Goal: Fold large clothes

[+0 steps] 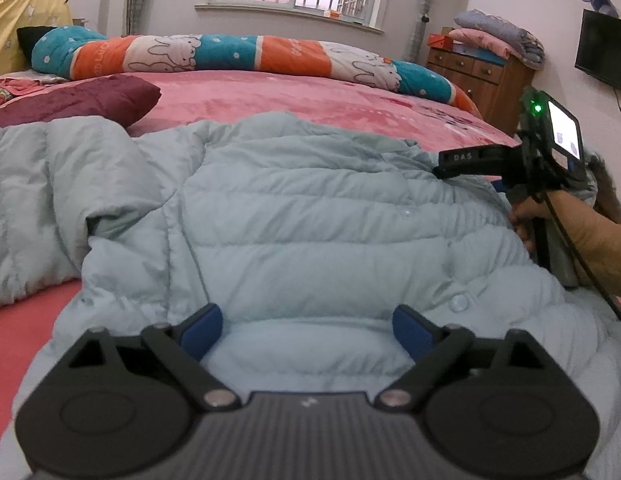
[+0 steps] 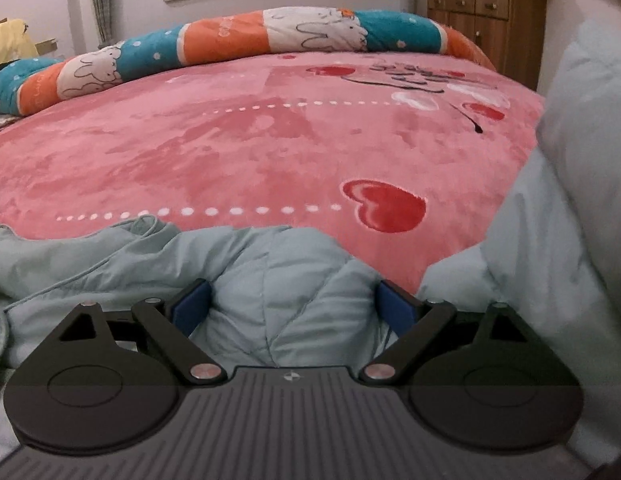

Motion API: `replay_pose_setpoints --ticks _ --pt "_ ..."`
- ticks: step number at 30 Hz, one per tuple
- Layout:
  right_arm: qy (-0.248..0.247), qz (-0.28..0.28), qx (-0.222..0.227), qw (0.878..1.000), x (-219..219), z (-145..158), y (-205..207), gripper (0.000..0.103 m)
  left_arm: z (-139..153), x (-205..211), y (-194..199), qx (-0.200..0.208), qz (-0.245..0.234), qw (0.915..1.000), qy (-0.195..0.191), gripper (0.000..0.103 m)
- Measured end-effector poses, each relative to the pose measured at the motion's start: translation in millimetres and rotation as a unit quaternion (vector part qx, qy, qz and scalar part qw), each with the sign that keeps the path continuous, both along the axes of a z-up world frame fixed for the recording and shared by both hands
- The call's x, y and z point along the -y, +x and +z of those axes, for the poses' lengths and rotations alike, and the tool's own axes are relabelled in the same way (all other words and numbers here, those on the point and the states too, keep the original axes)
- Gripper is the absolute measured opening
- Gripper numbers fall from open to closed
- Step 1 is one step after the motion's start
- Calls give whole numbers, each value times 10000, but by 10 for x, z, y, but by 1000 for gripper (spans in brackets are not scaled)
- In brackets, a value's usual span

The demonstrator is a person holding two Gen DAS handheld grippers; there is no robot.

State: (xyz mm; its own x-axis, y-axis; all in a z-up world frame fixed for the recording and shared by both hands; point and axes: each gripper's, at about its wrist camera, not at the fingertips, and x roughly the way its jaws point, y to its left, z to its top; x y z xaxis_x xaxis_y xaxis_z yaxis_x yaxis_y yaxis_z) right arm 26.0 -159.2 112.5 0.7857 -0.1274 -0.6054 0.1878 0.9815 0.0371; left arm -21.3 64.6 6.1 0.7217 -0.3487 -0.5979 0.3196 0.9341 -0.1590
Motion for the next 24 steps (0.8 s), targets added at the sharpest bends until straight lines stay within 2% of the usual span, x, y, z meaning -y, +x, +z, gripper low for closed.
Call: replay_pose_setpoints --ticks 4,6,8,12,14,16,17,20,24 --pt "-113 -78 62 9999 -42 118 -138 103 2 -3 9 -8 -25 10000 -21 95" --pt "-159 19 280 9995 -113 277 -321 103 3 -6 16 -11 -33 10000 -42 95" --pt "-230 17 541 9983 -169 473 -617 103 6 -13 23 -19 -38 10000 -59 96" --pt "7 7 891 9960 -141 758 -1307 103 16 -4 27 -33 -32 10000 -47 96" --pt "88 -224 1071 9940 -46 831 -1653 103 27 -3 28 -35 -18 10000 -39 96" --pt "471 -580 1221 9897 175 866 -1984 103 44 -7 28 -53 -19 10000 -54 98" --pt "709 -826 1280 9858 307 871 -2112 103 56 -14 33 -78 -32 9999 -84 98" --pt "1503 -1637 1524 9630 794 866 -2472 103 82 -67 37 -96 -9 9996 -256 99" --pt "2190 -2419 1750 9289 1358 786 -2709 103 56 -92 52 -137 -46 9991 -400 101"
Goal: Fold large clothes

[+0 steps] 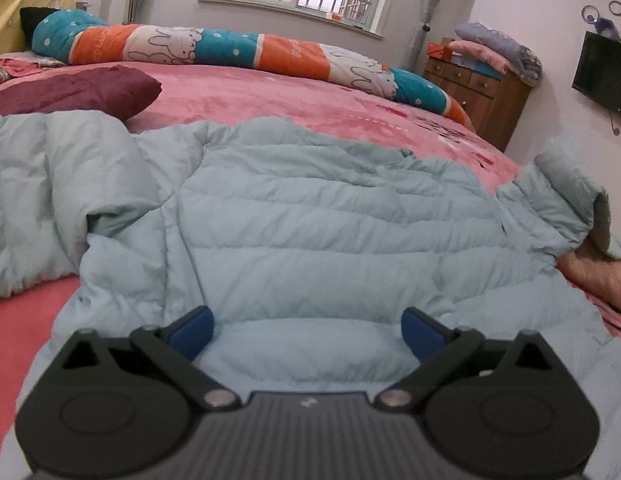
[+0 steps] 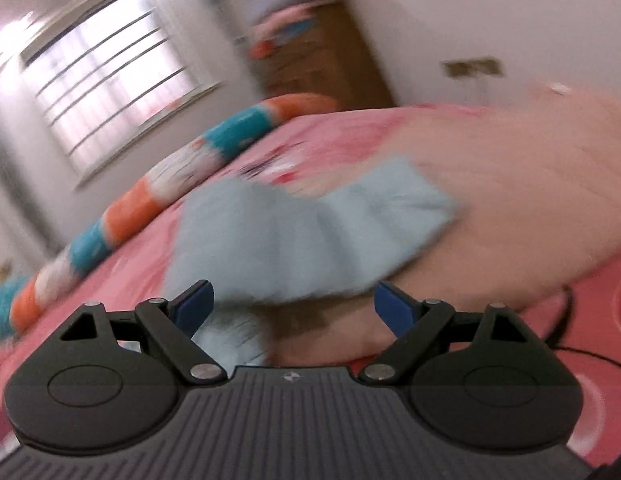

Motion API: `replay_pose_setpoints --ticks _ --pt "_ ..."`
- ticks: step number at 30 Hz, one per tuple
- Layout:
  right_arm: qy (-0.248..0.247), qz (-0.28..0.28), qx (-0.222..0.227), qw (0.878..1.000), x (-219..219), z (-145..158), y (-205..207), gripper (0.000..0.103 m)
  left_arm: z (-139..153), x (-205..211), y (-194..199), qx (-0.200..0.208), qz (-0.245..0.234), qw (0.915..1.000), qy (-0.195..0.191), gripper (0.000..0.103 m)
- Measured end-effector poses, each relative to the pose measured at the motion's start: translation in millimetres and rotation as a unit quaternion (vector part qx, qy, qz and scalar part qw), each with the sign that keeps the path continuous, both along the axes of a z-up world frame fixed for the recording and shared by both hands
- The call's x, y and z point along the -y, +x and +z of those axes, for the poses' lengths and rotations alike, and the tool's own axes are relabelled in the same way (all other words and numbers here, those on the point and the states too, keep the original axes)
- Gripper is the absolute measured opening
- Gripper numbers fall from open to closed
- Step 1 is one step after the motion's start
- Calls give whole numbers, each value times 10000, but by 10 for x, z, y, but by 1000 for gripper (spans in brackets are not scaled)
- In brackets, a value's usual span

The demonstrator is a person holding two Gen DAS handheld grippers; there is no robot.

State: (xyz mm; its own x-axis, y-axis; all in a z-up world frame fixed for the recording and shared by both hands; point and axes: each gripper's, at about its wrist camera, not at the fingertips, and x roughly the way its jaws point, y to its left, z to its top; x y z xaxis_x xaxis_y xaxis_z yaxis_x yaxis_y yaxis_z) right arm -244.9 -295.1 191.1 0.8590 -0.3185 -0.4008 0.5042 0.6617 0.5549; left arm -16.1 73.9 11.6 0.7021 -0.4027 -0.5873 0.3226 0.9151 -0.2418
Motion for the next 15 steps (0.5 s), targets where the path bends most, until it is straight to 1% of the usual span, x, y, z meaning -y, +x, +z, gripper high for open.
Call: replay_pose_setpoints --ticks 2,3,4,5,8,9,11,14,15 --pt "316 -86 218 9992 214 -58 -32 99 -12 14 2 7 -27 10000 22 102" --pt "496 -179 254 9983 303 -93 -7 90 -17 19 2 14 -49 10000 26 102" --pt "666 -285 286 9970 381 -123 -5 79 -21 7 7 14 -59 10000 19 102" --pt "839 -352 363 9952 466 -166 -7 76 -24 5 11 9 -63 10000 0 102" --pt "1307 -474 468 9892 633 -323 50 71 -34 -3 21 -6 -74 10000 -57 102" --pt "1472 -489 524 9865 628 -383 81 69 -35 -4 21 -9 -79 9999 -64 102" --pt "1805 -555 787 9788 691 -485 106 68 -36 -5 27 -13 -86 9999 -73 102" --pt "2095 -595 1112 9696 697 -554 137 69 -36 -2 31 -24 -87 9999 -75 102" --pt "2090 -577 1189 9690 618 -532 127 65 -35 0 35 -29 -90 9999 -72 102"
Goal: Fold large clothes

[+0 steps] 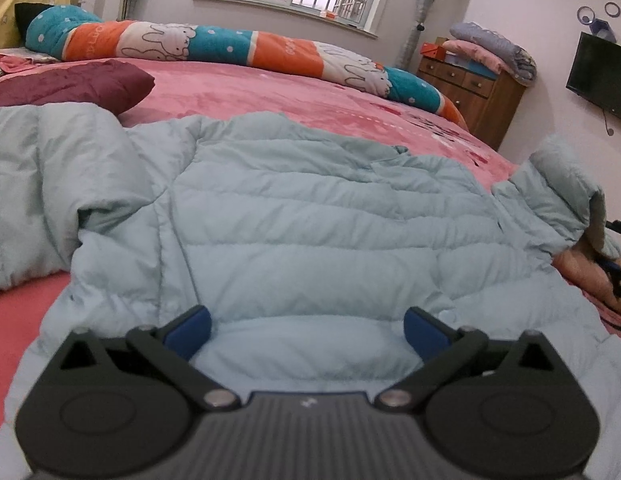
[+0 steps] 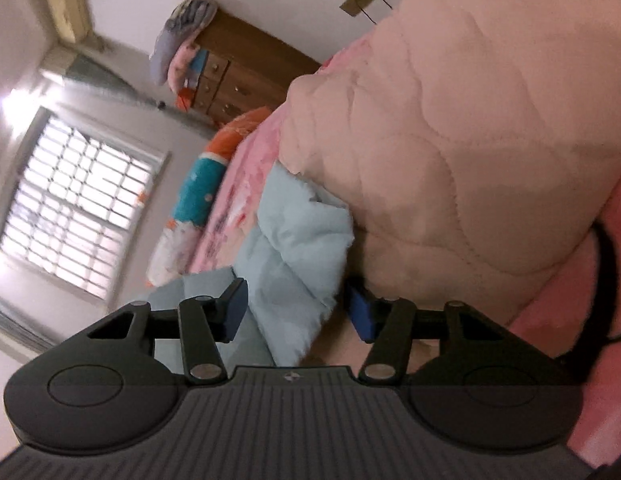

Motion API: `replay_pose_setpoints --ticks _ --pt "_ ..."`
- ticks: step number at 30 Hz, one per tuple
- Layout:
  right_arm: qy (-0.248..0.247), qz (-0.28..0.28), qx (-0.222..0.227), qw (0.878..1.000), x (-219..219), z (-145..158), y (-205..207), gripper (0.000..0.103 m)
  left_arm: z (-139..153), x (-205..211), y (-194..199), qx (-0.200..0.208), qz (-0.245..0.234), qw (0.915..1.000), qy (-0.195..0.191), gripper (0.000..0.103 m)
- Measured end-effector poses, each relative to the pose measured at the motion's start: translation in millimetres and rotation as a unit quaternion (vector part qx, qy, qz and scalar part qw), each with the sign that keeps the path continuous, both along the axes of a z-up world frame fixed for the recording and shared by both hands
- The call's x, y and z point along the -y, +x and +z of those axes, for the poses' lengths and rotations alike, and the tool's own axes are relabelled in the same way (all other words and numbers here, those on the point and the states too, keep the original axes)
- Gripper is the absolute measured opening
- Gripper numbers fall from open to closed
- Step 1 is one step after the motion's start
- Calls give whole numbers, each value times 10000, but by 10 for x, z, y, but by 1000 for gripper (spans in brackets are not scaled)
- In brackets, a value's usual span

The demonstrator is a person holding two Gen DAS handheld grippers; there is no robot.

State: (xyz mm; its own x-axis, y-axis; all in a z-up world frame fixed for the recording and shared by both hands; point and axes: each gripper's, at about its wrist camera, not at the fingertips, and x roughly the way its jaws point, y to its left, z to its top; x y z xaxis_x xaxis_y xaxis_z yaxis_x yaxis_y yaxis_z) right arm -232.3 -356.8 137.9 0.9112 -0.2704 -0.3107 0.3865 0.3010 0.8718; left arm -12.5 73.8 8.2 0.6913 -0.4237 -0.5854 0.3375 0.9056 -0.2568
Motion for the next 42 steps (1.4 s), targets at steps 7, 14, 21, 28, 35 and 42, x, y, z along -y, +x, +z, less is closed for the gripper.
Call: replay_pose_setpoints --ticks 7,14,21,28,35,42 --pt "-255 176 1 9995 -35 215 67 16 27 -16 15 -60 -21 10000 -71 102" --pt "-1292 282 82 9912 -97 735 266 12 106 -115 40 -170 63 9988 -464 102" --pt "-2217 1134 864 9646 -512 1601 665 12 256 -327 96 36 515 9937 -997 102" --pt "-2318 2333 1615 9305 -1261 2055 1158 12 394 -556 163 432 1010 9889 -996 102" --pt "-2102 3559 1686 8948 -2102 1931 1587 12 504 -907 265 590 1619 9773 -1232 102" --pt "-1591 4404 1263 8745 -2775 1265 2019 12 559 -1175 324 662 2031 9656 -1481 102"
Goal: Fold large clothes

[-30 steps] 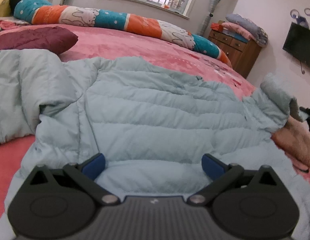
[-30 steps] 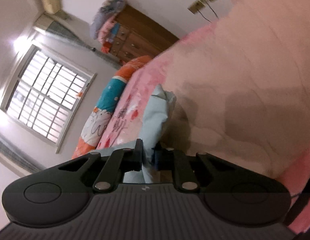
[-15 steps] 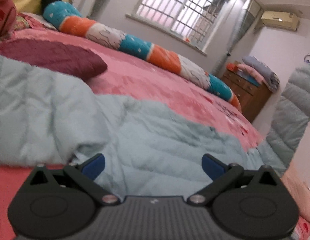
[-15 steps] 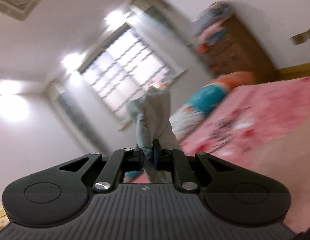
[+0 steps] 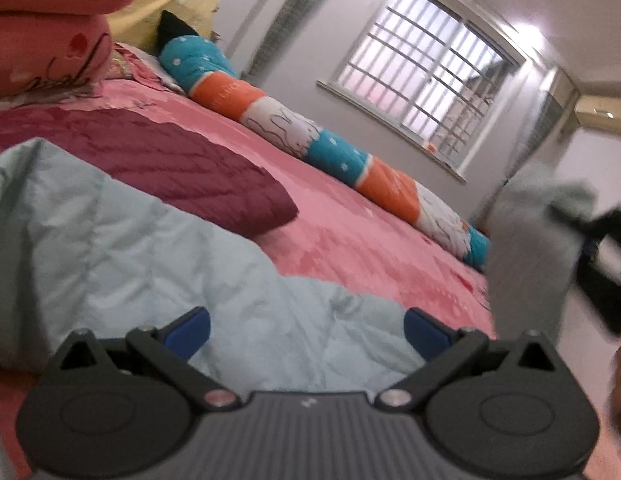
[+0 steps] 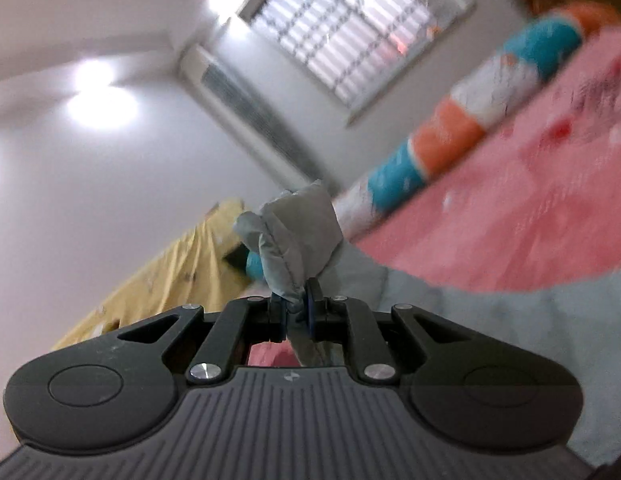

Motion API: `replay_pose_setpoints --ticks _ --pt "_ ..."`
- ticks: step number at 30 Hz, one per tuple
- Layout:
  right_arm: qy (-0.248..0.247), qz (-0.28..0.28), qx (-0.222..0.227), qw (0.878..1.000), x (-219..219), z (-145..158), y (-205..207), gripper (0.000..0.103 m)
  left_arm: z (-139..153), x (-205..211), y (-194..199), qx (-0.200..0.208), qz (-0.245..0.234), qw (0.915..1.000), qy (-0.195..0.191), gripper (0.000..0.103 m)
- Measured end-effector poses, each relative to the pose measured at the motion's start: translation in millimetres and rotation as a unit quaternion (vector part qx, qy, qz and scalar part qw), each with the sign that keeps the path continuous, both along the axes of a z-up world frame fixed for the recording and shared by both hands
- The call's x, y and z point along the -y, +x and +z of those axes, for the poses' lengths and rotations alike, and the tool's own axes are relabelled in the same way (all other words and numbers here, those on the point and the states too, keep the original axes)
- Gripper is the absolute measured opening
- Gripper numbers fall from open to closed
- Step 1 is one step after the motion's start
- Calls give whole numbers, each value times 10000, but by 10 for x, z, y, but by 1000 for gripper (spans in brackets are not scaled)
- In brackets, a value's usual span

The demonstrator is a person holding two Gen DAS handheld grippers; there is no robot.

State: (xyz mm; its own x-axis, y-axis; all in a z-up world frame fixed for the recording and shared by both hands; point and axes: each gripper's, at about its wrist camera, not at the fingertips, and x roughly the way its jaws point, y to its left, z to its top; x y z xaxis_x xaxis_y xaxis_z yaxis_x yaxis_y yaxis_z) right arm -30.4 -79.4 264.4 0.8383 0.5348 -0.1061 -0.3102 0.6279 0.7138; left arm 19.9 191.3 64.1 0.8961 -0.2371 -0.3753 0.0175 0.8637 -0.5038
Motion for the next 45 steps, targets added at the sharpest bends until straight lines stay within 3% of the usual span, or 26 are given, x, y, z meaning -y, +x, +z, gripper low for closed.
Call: replay_pose_setpoints --ticks 5,9,16,17,18,19,21,30,31,36,39,42,45 --pt "-482 194 -561 9971 -319 -564 296 12 1 -131 54 -36 172 9996 -216 102" --pt "-1023 329 -884 9903 -551 -946 213 12 -17 -208 67 -99 264 9990 -350 102" --pt "-1698 534 -1287 9756 -629 -1145 69 25 -41 -226 82 -152 249 9988 -391 102" --pt "-1772 541 -1277 9744 -619 -1119 76 28 -42 -221 81 -144 249 9989 -369 102" --pt "-1841 542 -1267 9732 -630 -1106 108 41 -46 -214 81 -142 247 9990 -342 102" --pt "-1890 556 -1250 9724 -615 -1090 87 68 -56 -214 83 -148 241 9991 -324 102" --pt "-1947 577 -1097 9730 -630 -1104 -69 86 -73 -194 80 -183 229 9992 -285 102" --pt "-1553 393 -1028 9817 -199 -937 -573 94 -127 5 70 -138 -133 9997 116 102" --pt "-1587 316 -980 9819 -107 -886 -649 99 -138 39 64 -152 -197 9996 149 102" --pt "-1899 -620 -642 9777 479 -620 -1024 100 -113 333 -41 -16 -670 9964 523 102" --pt "-1763 -1274 -685 9737 961 -636 -1059 100 -48 495 -86 75 -972 9933 620 102" --pt "-2069 -1951 -896 9545 1290 -753 -1003 100 21 682 -81 76 -1199 9895 807 102" --pt "-2464 -2261 -1191 9349 1465 -883 -887 100 140 899 -48 142 -1430 9856 895 102"
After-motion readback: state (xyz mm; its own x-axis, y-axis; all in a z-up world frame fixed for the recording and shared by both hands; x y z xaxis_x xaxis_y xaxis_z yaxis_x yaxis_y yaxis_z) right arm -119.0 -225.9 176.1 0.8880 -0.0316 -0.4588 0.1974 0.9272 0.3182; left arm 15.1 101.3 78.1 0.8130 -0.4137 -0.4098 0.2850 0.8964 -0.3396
